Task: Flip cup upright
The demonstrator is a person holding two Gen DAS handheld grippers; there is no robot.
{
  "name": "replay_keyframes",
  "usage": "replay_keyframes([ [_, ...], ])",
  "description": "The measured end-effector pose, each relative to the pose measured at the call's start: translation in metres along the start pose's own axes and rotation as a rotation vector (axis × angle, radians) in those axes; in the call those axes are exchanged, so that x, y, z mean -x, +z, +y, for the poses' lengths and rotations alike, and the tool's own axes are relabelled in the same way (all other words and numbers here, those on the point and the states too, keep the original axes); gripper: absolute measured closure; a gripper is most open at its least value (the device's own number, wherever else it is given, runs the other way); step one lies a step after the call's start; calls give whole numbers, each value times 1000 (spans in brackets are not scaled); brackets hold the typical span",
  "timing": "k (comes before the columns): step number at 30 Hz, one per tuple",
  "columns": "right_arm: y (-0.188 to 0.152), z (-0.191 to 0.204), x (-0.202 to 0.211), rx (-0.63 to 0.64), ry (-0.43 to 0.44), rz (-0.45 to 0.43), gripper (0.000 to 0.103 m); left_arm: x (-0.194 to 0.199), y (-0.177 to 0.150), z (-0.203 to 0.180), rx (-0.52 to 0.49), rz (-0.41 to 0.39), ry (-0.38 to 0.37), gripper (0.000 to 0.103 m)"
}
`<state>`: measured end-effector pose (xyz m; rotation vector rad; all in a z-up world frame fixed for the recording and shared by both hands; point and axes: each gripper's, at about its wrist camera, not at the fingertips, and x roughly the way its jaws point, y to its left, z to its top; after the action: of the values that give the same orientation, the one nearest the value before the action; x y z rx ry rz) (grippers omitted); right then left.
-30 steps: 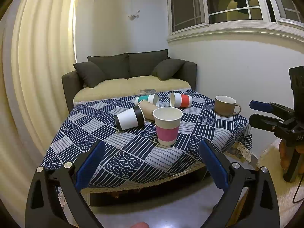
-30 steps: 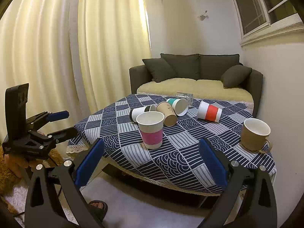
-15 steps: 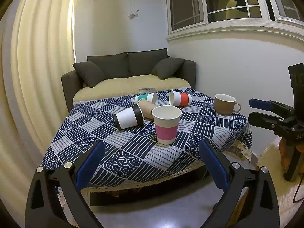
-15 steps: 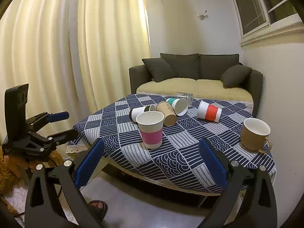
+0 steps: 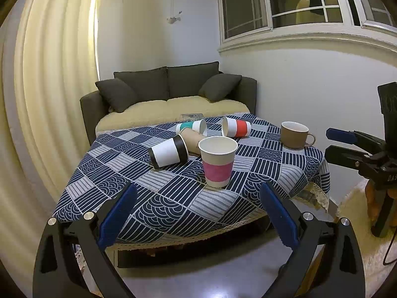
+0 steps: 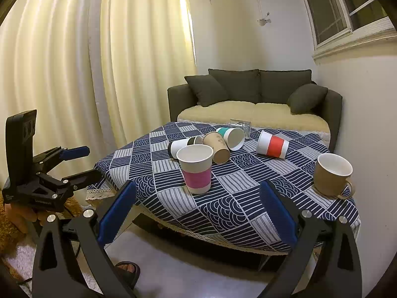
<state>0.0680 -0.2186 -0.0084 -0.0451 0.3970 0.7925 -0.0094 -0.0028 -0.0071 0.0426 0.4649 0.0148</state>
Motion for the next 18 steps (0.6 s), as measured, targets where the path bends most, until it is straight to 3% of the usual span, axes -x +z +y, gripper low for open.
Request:
replay_keyframes([
  [18, -1, -2, 0, -2, -4, 6, 5, -3, 0, -2, -6, 9, 1, 6],
])
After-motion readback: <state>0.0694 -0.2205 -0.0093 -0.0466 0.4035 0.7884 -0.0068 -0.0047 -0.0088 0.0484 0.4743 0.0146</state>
